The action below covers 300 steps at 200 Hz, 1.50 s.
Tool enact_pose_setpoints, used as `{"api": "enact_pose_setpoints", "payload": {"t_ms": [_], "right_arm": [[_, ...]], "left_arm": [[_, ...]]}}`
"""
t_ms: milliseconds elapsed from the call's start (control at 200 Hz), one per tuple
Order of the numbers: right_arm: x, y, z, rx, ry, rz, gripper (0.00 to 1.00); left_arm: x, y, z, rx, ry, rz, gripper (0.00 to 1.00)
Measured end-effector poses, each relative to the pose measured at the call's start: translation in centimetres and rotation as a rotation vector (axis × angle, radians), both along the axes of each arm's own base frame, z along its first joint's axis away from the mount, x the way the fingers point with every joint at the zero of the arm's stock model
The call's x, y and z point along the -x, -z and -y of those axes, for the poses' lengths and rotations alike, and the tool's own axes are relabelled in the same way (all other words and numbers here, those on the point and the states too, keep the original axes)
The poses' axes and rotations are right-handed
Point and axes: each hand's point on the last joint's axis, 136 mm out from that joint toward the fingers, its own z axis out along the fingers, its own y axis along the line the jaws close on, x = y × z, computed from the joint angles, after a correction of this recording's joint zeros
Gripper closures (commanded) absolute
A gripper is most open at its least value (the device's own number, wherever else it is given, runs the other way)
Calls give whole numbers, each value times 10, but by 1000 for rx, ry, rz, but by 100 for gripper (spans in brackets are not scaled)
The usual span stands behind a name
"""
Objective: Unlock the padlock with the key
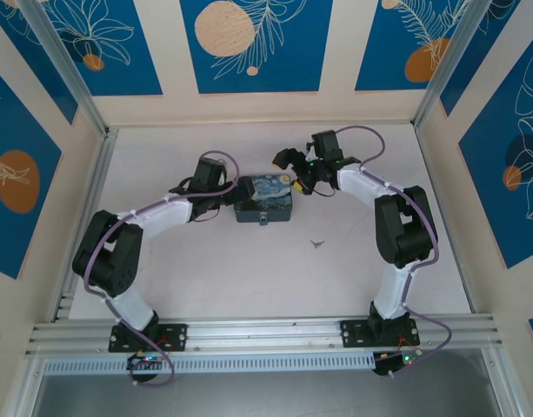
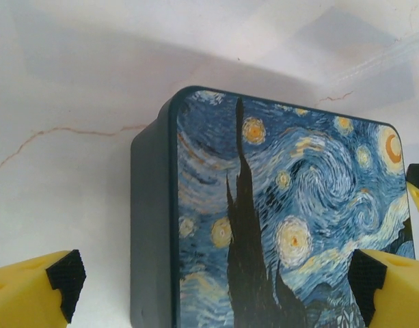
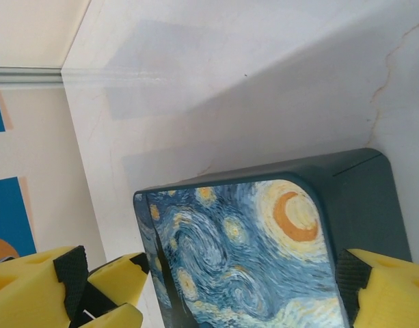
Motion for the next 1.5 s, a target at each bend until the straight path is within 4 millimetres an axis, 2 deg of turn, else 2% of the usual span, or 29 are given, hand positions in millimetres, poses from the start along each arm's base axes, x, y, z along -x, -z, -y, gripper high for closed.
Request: {"api": "enact_pose_setpoints", "payload": {"t_ms": [55, 160, 315, 515, 790, 975, 1085, 1175, 1500], "right_arm": [[11, 4, 9, 11, 13, -13, 6], [44, 9, 33, 61, 44, -48, 8], [83, 9, 60, 154, 42, -37, 18], [123, 49, 77, 252, -9, -116, 29], [130, 80, 77, 297, -61, -176, 26], [136, 88, 73, 311, -85, -192, 26], [148, 95, 70, 321, -110, -214, 26], [153, 94, 67, 326, -122, -203, 26], [201, 94, 50, 342, -195, -233, 25]], "left_arm": [[2, -3, -3, -2, -5, 7, 0], [7, -15, -7, 4, -13, 34, 0], [18, -36, -13, 25, -14, 74, 0], [43, -40, -13, 46, -4, 69, 0], [64, -37, 14, 51, 64, 45, 0], [67, -35, 18, 57, 67, 35, 0], [66, -35, 19, 57, 67, 34, 0], [65, -34, 20, 55, 68, 31, 0], [64, -32, 20, 52, 68, 28, 0]]}}
